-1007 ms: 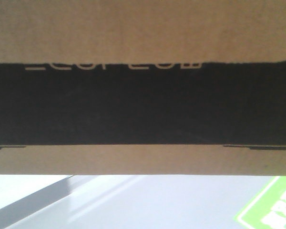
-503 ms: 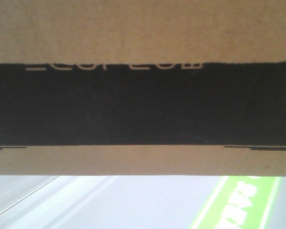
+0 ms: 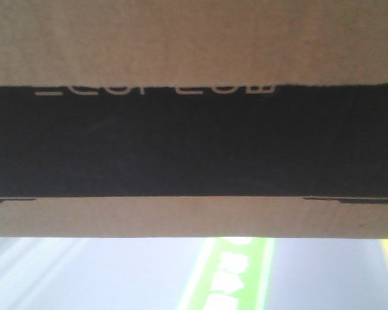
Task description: Grab box from left shelf to table start
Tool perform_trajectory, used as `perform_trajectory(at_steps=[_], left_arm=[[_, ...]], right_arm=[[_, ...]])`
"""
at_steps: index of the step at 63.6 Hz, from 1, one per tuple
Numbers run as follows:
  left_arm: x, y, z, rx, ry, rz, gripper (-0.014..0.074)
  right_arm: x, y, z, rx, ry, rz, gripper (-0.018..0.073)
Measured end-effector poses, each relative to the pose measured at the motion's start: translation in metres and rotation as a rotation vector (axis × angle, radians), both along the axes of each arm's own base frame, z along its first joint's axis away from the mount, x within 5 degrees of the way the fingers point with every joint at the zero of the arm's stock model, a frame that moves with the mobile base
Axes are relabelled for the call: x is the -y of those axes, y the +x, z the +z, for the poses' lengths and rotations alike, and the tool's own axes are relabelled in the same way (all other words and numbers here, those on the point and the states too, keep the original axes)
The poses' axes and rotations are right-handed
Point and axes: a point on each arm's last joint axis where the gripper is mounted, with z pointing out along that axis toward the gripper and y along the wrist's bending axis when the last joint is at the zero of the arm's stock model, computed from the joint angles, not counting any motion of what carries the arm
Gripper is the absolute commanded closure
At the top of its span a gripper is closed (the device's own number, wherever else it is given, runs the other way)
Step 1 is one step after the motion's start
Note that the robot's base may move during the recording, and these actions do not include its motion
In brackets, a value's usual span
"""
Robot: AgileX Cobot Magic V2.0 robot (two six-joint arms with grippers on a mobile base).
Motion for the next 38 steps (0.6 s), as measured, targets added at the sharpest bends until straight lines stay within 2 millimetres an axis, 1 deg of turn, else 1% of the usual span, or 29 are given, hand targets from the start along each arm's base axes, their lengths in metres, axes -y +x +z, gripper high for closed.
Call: perform_trajectory(at_steps=[38], left_arm=[[0.0000, 0.0000, 0.0000, 0.000, 0.000, 0.000, 0.0608]], right_arm=[[0.0000, 0.0000, 0.0000, 0.000, 0.000, 0.000, 0.0503]])
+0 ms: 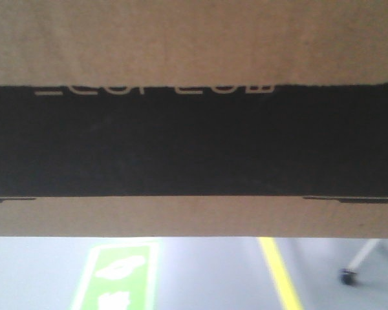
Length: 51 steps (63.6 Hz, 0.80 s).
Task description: Grab box from left shelf to table start
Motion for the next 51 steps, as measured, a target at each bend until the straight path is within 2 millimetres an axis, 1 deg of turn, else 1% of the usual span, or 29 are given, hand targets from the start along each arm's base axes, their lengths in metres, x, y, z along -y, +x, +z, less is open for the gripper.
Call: perform_trajectory(at_steps=[51], left_arm=[[0.0000, 0.0000, 0.0000, 0.000, 0.000, 0.000, 0.0608]], right_arm=[[0.0000, 0.0000, 0.0000, 0.000, 0.000, 0.000, 0.0503]])
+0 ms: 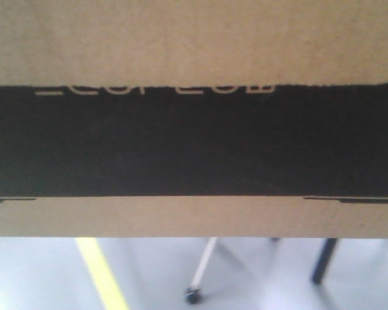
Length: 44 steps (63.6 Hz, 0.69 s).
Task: Grab box from left shelf to table start
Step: 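Hold the box in both grippers as the base approaches the white table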
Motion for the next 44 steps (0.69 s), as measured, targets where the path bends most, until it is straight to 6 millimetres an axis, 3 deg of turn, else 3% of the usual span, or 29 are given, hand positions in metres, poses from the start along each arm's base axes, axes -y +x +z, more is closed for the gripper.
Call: perform_trajectory(at_steps=[44], left_arm=[[0.0000, 0.0000, 0.0000, 0.000, 0.000, 0.000, 0.0608]], right_arm=[[0.0000, 0.0000, 0.0000, 0.000, 0.000, 0.000, 0.0503]])
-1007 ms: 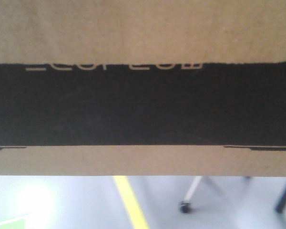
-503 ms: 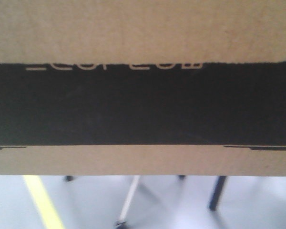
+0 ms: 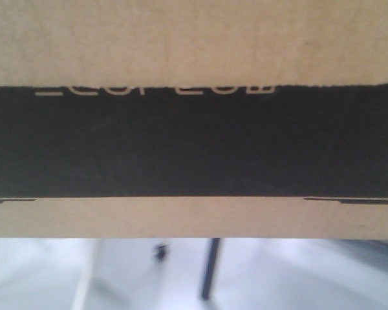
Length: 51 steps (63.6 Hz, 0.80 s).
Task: Grab box from left shelf to table start
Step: 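Hold the box in both grippers as the base approaches the white table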
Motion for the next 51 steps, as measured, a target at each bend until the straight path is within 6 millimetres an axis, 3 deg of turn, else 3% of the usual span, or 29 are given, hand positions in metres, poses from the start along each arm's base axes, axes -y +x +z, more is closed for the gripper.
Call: perform_trajectory(at_steps=[51], left_arm=[[0.0001, 0.0004, -0.0001, -0.001, 0.000, 0.000, 0.0608]], right_arm=[[0.0002, 0.0000, 0.0000, 0.000, -0.002, -0.001, 0.0503]])
